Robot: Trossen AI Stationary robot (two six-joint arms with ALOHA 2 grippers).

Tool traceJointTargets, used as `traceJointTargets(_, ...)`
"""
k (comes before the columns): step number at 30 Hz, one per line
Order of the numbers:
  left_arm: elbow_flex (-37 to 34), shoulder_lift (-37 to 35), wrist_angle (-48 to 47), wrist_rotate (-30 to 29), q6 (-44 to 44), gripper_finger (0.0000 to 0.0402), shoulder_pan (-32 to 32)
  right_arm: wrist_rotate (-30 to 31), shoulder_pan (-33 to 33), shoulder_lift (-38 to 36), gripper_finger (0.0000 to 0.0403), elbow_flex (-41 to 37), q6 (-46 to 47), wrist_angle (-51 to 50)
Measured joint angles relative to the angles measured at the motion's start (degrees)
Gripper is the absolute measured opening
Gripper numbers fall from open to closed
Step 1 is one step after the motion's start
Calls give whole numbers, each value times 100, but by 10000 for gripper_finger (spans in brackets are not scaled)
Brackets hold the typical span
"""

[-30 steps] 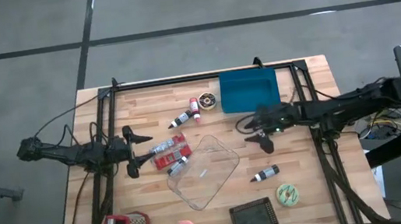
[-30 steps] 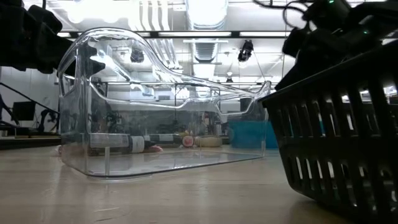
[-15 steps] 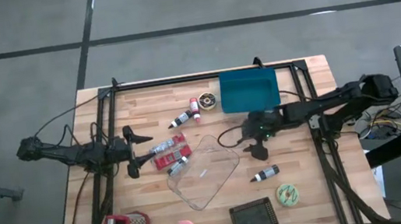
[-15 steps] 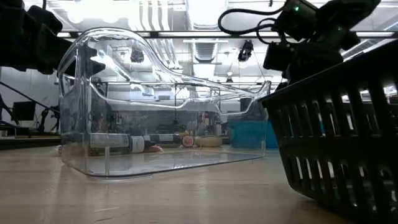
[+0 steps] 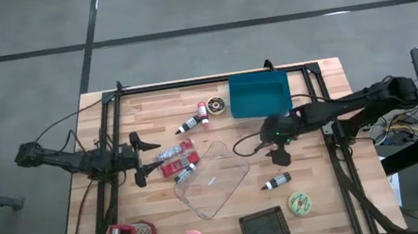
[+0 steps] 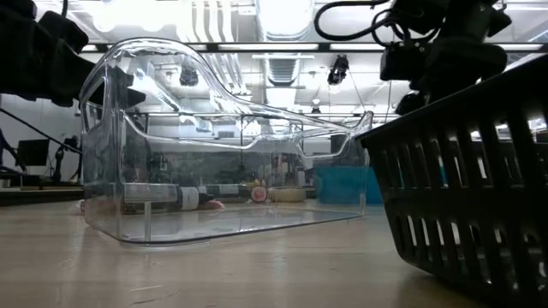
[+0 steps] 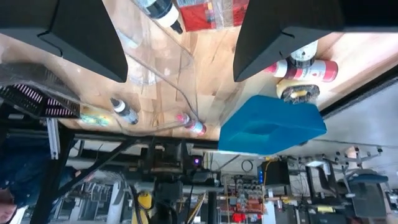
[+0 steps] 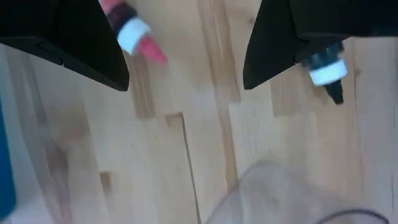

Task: Pick & Place Food Item
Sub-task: Put the right black food coloring bottle into the transparent bin

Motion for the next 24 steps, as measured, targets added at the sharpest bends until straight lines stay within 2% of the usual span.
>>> traceJointTargets(13,0,107,7,-2,-15,297,0,129,-2,-26,313,20,-361,-936)
traceJointTargets(17,0,115,7,-2,-15,297,0,-168,44,-26,307,20,-212,-951)
traceJointTargets(24,0,126,7,-2,-15,297,0,-386,744,-26,297,20,317,-931)
